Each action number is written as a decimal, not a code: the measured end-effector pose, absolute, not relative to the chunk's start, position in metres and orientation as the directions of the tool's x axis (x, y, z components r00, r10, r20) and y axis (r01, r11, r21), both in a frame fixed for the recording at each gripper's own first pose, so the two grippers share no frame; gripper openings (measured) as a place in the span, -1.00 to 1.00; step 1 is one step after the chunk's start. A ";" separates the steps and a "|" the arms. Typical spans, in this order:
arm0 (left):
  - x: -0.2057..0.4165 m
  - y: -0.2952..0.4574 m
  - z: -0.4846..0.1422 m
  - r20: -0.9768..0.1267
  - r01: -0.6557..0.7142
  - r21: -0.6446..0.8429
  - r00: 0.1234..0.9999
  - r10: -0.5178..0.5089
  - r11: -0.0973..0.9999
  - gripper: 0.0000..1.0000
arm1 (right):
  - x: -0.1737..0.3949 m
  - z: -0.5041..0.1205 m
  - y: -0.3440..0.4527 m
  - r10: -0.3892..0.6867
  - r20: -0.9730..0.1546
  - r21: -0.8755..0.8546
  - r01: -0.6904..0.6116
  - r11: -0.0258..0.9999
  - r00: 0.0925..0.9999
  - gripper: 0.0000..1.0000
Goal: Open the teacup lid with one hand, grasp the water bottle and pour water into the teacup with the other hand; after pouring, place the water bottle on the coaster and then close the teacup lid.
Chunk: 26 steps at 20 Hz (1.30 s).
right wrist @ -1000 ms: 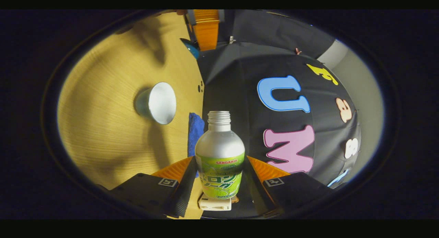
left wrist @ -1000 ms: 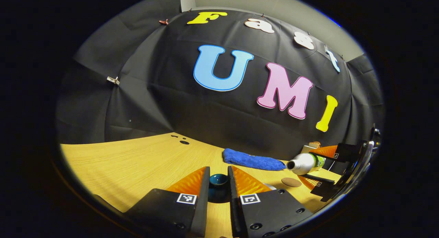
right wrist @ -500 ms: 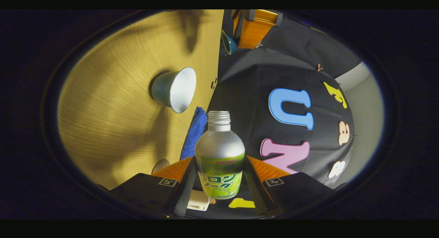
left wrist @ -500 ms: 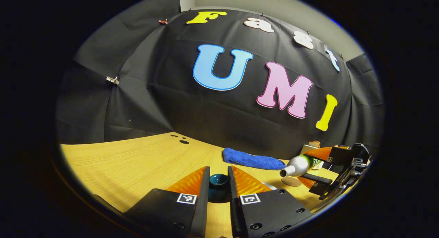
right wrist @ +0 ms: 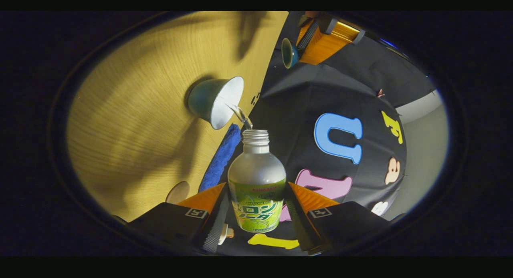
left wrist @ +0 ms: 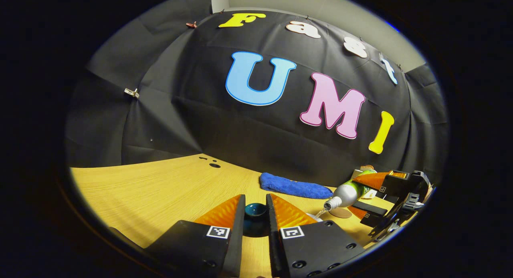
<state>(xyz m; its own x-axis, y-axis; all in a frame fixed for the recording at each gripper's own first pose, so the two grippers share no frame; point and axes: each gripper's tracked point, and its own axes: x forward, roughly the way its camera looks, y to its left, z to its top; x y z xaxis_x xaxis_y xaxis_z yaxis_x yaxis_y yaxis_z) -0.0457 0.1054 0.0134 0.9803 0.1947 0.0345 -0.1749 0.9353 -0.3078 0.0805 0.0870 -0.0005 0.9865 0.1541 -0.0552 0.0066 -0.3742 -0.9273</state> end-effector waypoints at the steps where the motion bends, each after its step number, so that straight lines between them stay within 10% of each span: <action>1: -0.046 0.106 0.012 0.034 -0.175 -0.308 0.980 0.195 0.935 -0.37 | 0.080 -0.001 0.087 0.157 -0.055 -0.923 0.011 -0.386 0.986 0.53; 26: -0.046 0.109 0.013 0.035 -0.175 -0.326 0.980 0.197 0.929 -0.30 | 0.082 0.021 0.115 0.290 -0.014 -0.765 0.176 -0.619 0.957 0.52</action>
